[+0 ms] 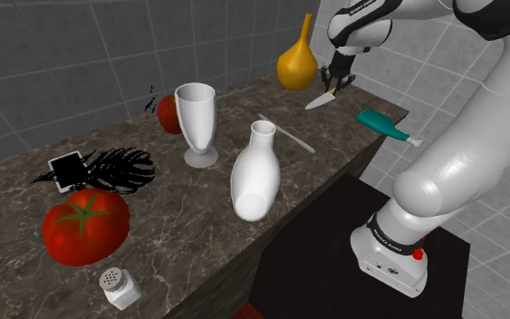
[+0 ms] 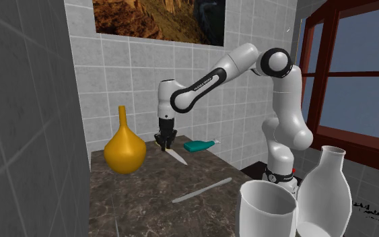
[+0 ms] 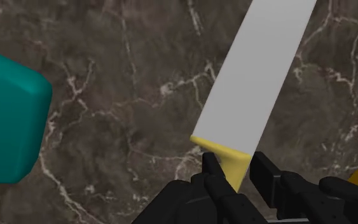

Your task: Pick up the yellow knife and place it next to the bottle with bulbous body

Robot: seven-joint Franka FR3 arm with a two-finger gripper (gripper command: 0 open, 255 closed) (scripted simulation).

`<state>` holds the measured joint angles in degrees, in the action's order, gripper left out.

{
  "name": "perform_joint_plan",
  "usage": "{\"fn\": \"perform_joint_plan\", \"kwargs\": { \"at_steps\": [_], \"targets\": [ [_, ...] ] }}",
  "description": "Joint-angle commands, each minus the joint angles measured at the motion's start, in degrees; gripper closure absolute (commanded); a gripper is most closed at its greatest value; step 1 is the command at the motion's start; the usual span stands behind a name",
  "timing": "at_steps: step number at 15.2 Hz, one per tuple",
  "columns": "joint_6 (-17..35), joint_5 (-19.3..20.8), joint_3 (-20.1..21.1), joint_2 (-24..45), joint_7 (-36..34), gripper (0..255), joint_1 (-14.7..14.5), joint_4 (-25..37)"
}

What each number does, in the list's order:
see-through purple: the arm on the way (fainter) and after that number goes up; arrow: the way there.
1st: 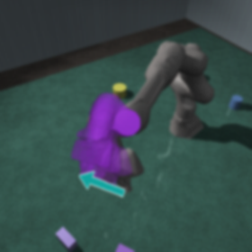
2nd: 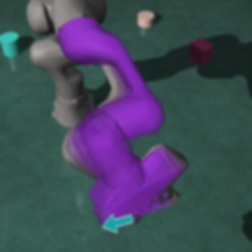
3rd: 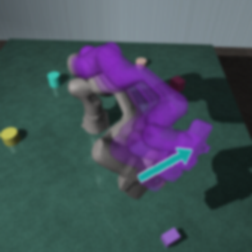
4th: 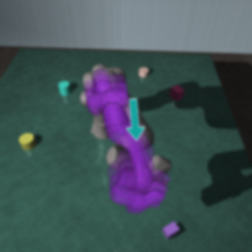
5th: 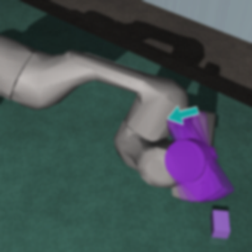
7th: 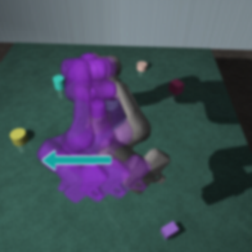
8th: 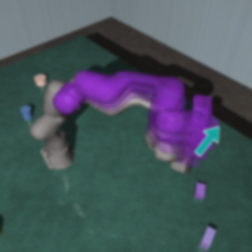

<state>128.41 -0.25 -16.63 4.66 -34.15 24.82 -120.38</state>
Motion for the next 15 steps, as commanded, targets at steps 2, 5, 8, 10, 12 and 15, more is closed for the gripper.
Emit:
{"fn": "perform_joint_plan", "kwargs": {
  "at_steps": [2,5,8,10,12,15],
  "targets": [
    [-2.1,0.4,0.0,-1.0,-0.2,255,-0.1,1.1],
    [-4.3,0.7,0.0,-2.0,-0.4,255,-0.1,2.4],
    [-6.5,1.0,0.0,-2.8,-0.6,255,-0.2,3.8],
    [-8.0,1.1,0.0,-3.3,-0.7,255,-0.2,4.8],
    [-9.5,1.3,0.0,-3.8,-0.8,255,-0.2,5.8],
    [-11.7,1.5,0.1,-4.4,-0.9,255,-0.2,7.5]
  ]
}}
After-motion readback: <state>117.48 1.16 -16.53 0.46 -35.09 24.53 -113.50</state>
